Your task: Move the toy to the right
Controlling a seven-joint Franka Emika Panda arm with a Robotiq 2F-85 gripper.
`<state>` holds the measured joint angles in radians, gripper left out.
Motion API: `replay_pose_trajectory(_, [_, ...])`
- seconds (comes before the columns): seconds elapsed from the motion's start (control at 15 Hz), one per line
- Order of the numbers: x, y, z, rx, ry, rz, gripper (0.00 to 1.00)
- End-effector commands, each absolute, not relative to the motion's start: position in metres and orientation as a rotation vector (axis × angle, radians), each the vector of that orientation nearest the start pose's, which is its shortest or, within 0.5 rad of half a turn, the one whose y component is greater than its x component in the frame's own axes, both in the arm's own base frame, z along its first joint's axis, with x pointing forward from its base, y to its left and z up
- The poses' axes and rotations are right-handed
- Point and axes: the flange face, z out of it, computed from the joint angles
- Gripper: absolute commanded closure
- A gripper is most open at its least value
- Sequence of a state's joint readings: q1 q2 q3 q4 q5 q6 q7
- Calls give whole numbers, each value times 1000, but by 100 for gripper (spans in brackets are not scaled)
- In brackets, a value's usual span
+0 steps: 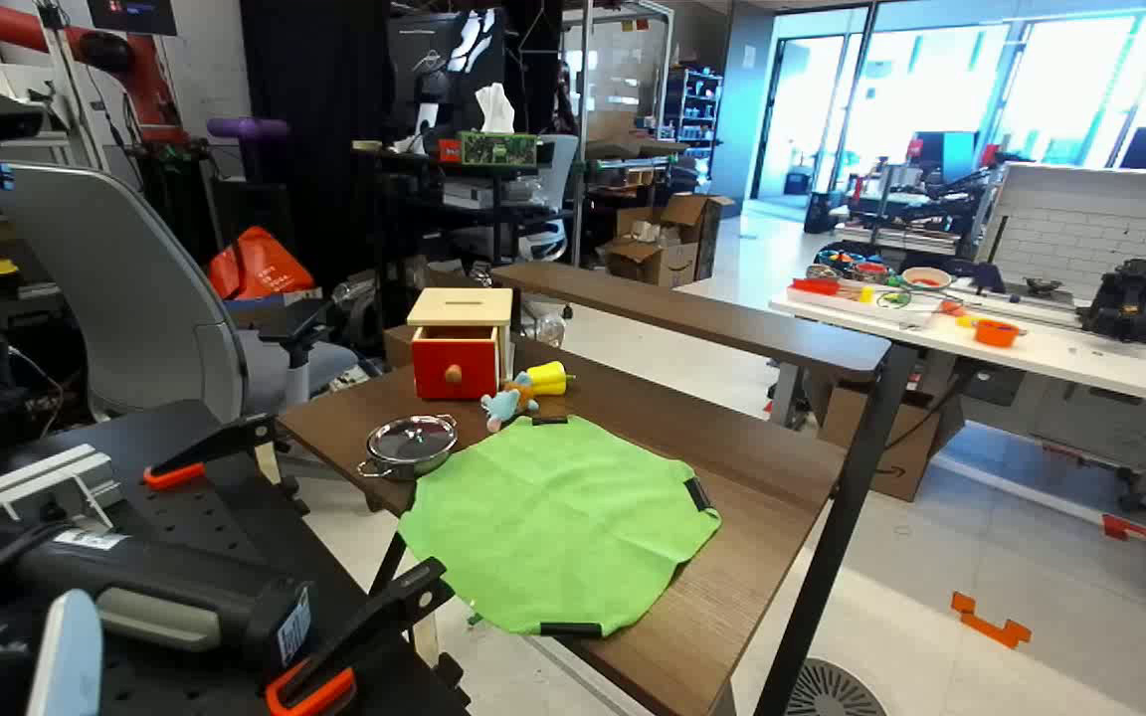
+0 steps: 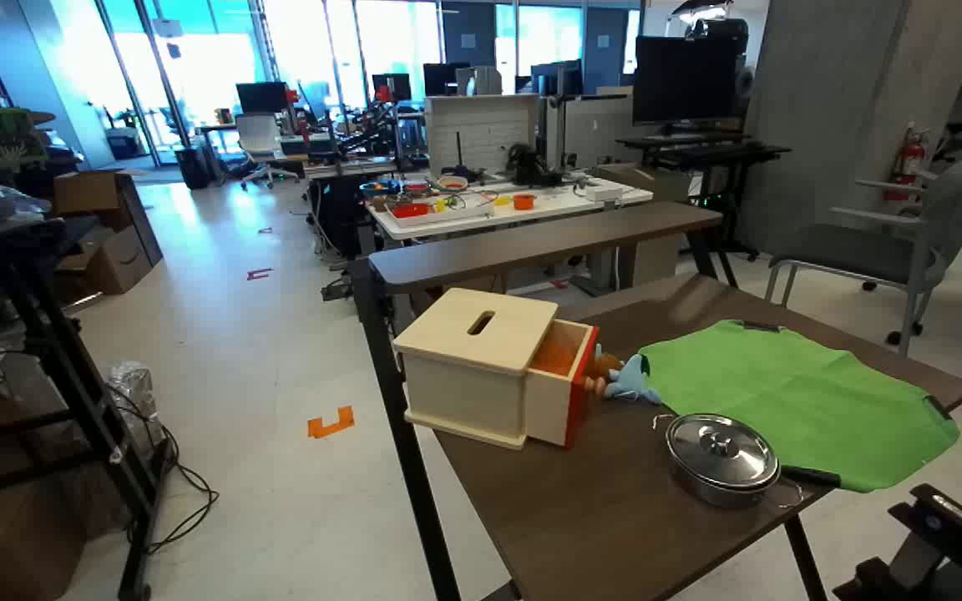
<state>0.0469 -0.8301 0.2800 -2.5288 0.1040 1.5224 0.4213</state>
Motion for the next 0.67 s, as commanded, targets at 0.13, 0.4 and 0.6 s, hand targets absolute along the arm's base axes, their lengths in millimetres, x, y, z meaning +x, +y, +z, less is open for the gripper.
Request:
replay_pose_trajectory(0.13, [278, 115, 505, -3236, 374, 163, 0])
replay_pose_trajectory(0.4, [318, 116, 487, -3149, 412, -92, 0])
replay_pose_trajectory(0.6, [362, 116, 463, -3054, 451, -250, 0])
